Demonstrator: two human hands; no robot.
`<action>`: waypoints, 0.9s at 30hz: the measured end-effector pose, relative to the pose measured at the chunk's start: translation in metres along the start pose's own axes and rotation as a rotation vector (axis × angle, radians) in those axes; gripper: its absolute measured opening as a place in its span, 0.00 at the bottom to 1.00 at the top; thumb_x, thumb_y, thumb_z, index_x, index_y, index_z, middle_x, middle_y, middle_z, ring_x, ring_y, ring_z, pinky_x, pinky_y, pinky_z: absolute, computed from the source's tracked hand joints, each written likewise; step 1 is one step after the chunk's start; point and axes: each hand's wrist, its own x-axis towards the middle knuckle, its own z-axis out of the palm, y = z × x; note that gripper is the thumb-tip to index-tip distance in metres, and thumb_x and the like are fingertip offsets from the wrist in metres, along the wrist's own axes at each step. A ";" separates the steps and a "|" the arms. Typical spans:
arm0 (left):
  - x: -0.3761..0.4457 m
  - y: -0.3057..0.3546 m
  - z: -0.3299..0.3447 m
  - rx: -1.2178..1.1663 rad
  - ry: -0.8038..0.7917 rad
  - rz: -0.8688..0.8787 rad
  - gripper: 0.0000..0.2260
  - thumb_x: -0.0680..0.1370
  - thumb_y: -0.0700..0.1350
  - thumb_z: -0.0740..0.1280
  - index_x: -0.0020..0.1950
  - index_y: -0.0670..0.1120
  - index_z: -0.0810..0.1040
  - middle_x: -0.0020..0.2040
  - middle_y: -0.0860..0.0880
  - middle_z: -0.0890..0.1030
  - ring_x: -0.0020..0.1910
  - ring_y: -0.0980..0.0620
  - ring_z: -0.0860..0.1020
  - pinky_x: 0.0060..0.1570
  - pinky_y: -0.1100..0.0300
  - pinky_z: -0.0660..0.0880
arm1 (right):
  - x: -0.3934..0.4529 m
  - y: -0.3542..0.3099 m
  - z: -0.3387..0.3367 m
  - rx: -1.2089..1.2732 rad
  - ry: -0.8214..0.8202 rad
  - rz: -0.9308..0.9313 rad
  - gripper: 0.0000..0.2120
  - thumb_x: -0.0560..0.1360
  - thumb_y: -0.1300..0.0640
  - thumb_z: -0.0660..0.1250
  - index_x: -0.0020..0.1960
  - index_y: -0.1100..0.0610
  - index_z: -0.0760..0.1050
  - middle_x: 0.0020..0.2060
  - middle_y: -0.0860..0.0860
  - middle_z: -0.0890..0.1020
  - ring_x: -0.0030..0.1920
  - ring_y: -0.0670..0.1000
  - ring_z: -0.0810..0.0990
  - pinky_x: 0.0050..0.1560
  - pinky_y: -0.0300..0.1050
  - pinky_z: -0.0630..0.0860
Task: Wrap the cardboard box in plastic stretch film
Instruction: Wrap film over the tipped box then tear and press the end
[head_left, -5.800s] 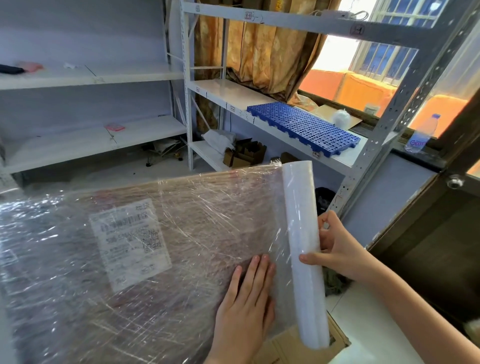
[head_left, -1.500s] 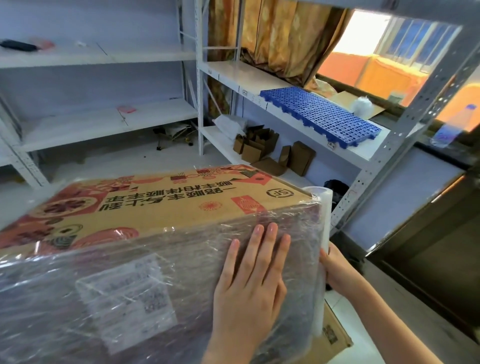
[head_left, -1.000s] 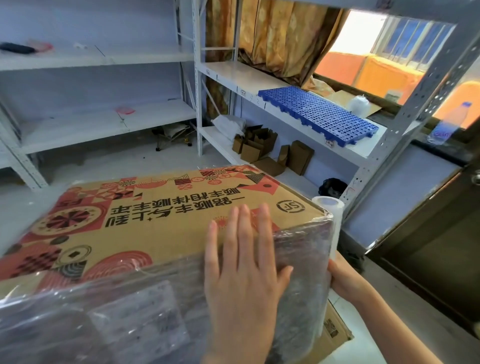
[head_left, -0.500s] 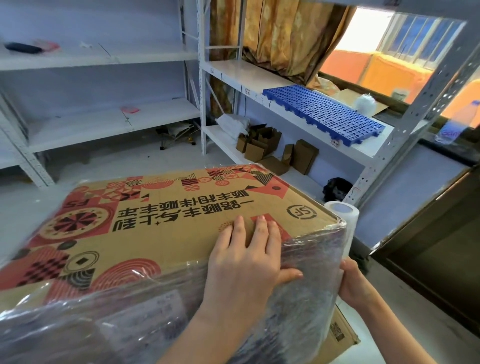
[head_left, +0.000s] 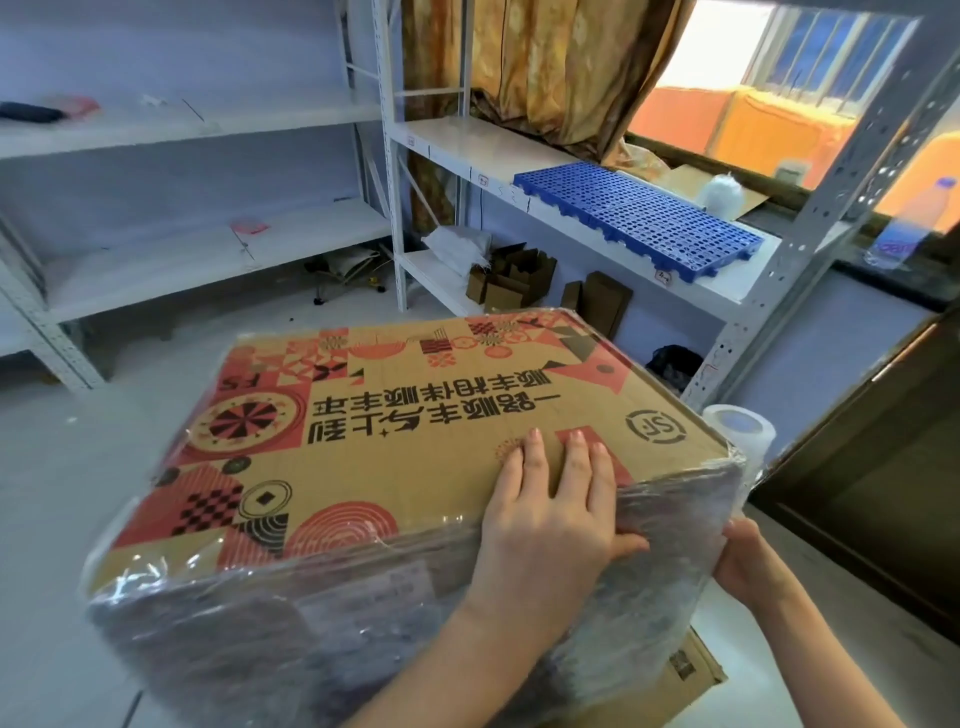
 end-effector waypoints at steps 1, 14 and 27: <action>-0.002 0.002 0.004 -0.010 -0.012 -0.002 0.32 0.63 0.71 0.69 0.52 0.46 0.84 0.51 0.49 0.84 0.49 0.45 0.83 0.48 0.55 0.80 | -0.001 0.005 -0.006 -0.007 0.000 0.012 0.32 0.44 0.51 0.82 0.48 0.56 0.84 0.45 0.59 0.85 0.45 0.57 0.84 0.40 0.50 0.82; -0.030 0.025 0.021 -0.148 -0.045 -0.044 0.29 0.61 0.66 0.75 0.50 0.46 0.84 0.49 0.48 0.84 0.48 0.46 0.83 0.45 0.53 0.79 | -0.010 0.033 -0.055 -0.066 0.005 0.126 0.21 0.75 0.65 0.64 0.68 0.57 0.70 0.62 0.60 0.77 0.62 0.61 0.76 0.56 0.49 0.77; -0.051 0.038 0.028 -0.191 -0.188 -0.119 0.29 0.51 0.60 0.81 0.46 0.46 0.83 0.45 0.45 0.83 0.44 0.43 0.82 0.41 0.47 0.78 | -0.033 0.023 -0.021 -0.295 -0.025 0.204 0.41 0.57 0.55 0.80 0.65 0.62 0.67 0.58 0.60 0.79 0.60 0.60 0.77 0.59 0.50 0.76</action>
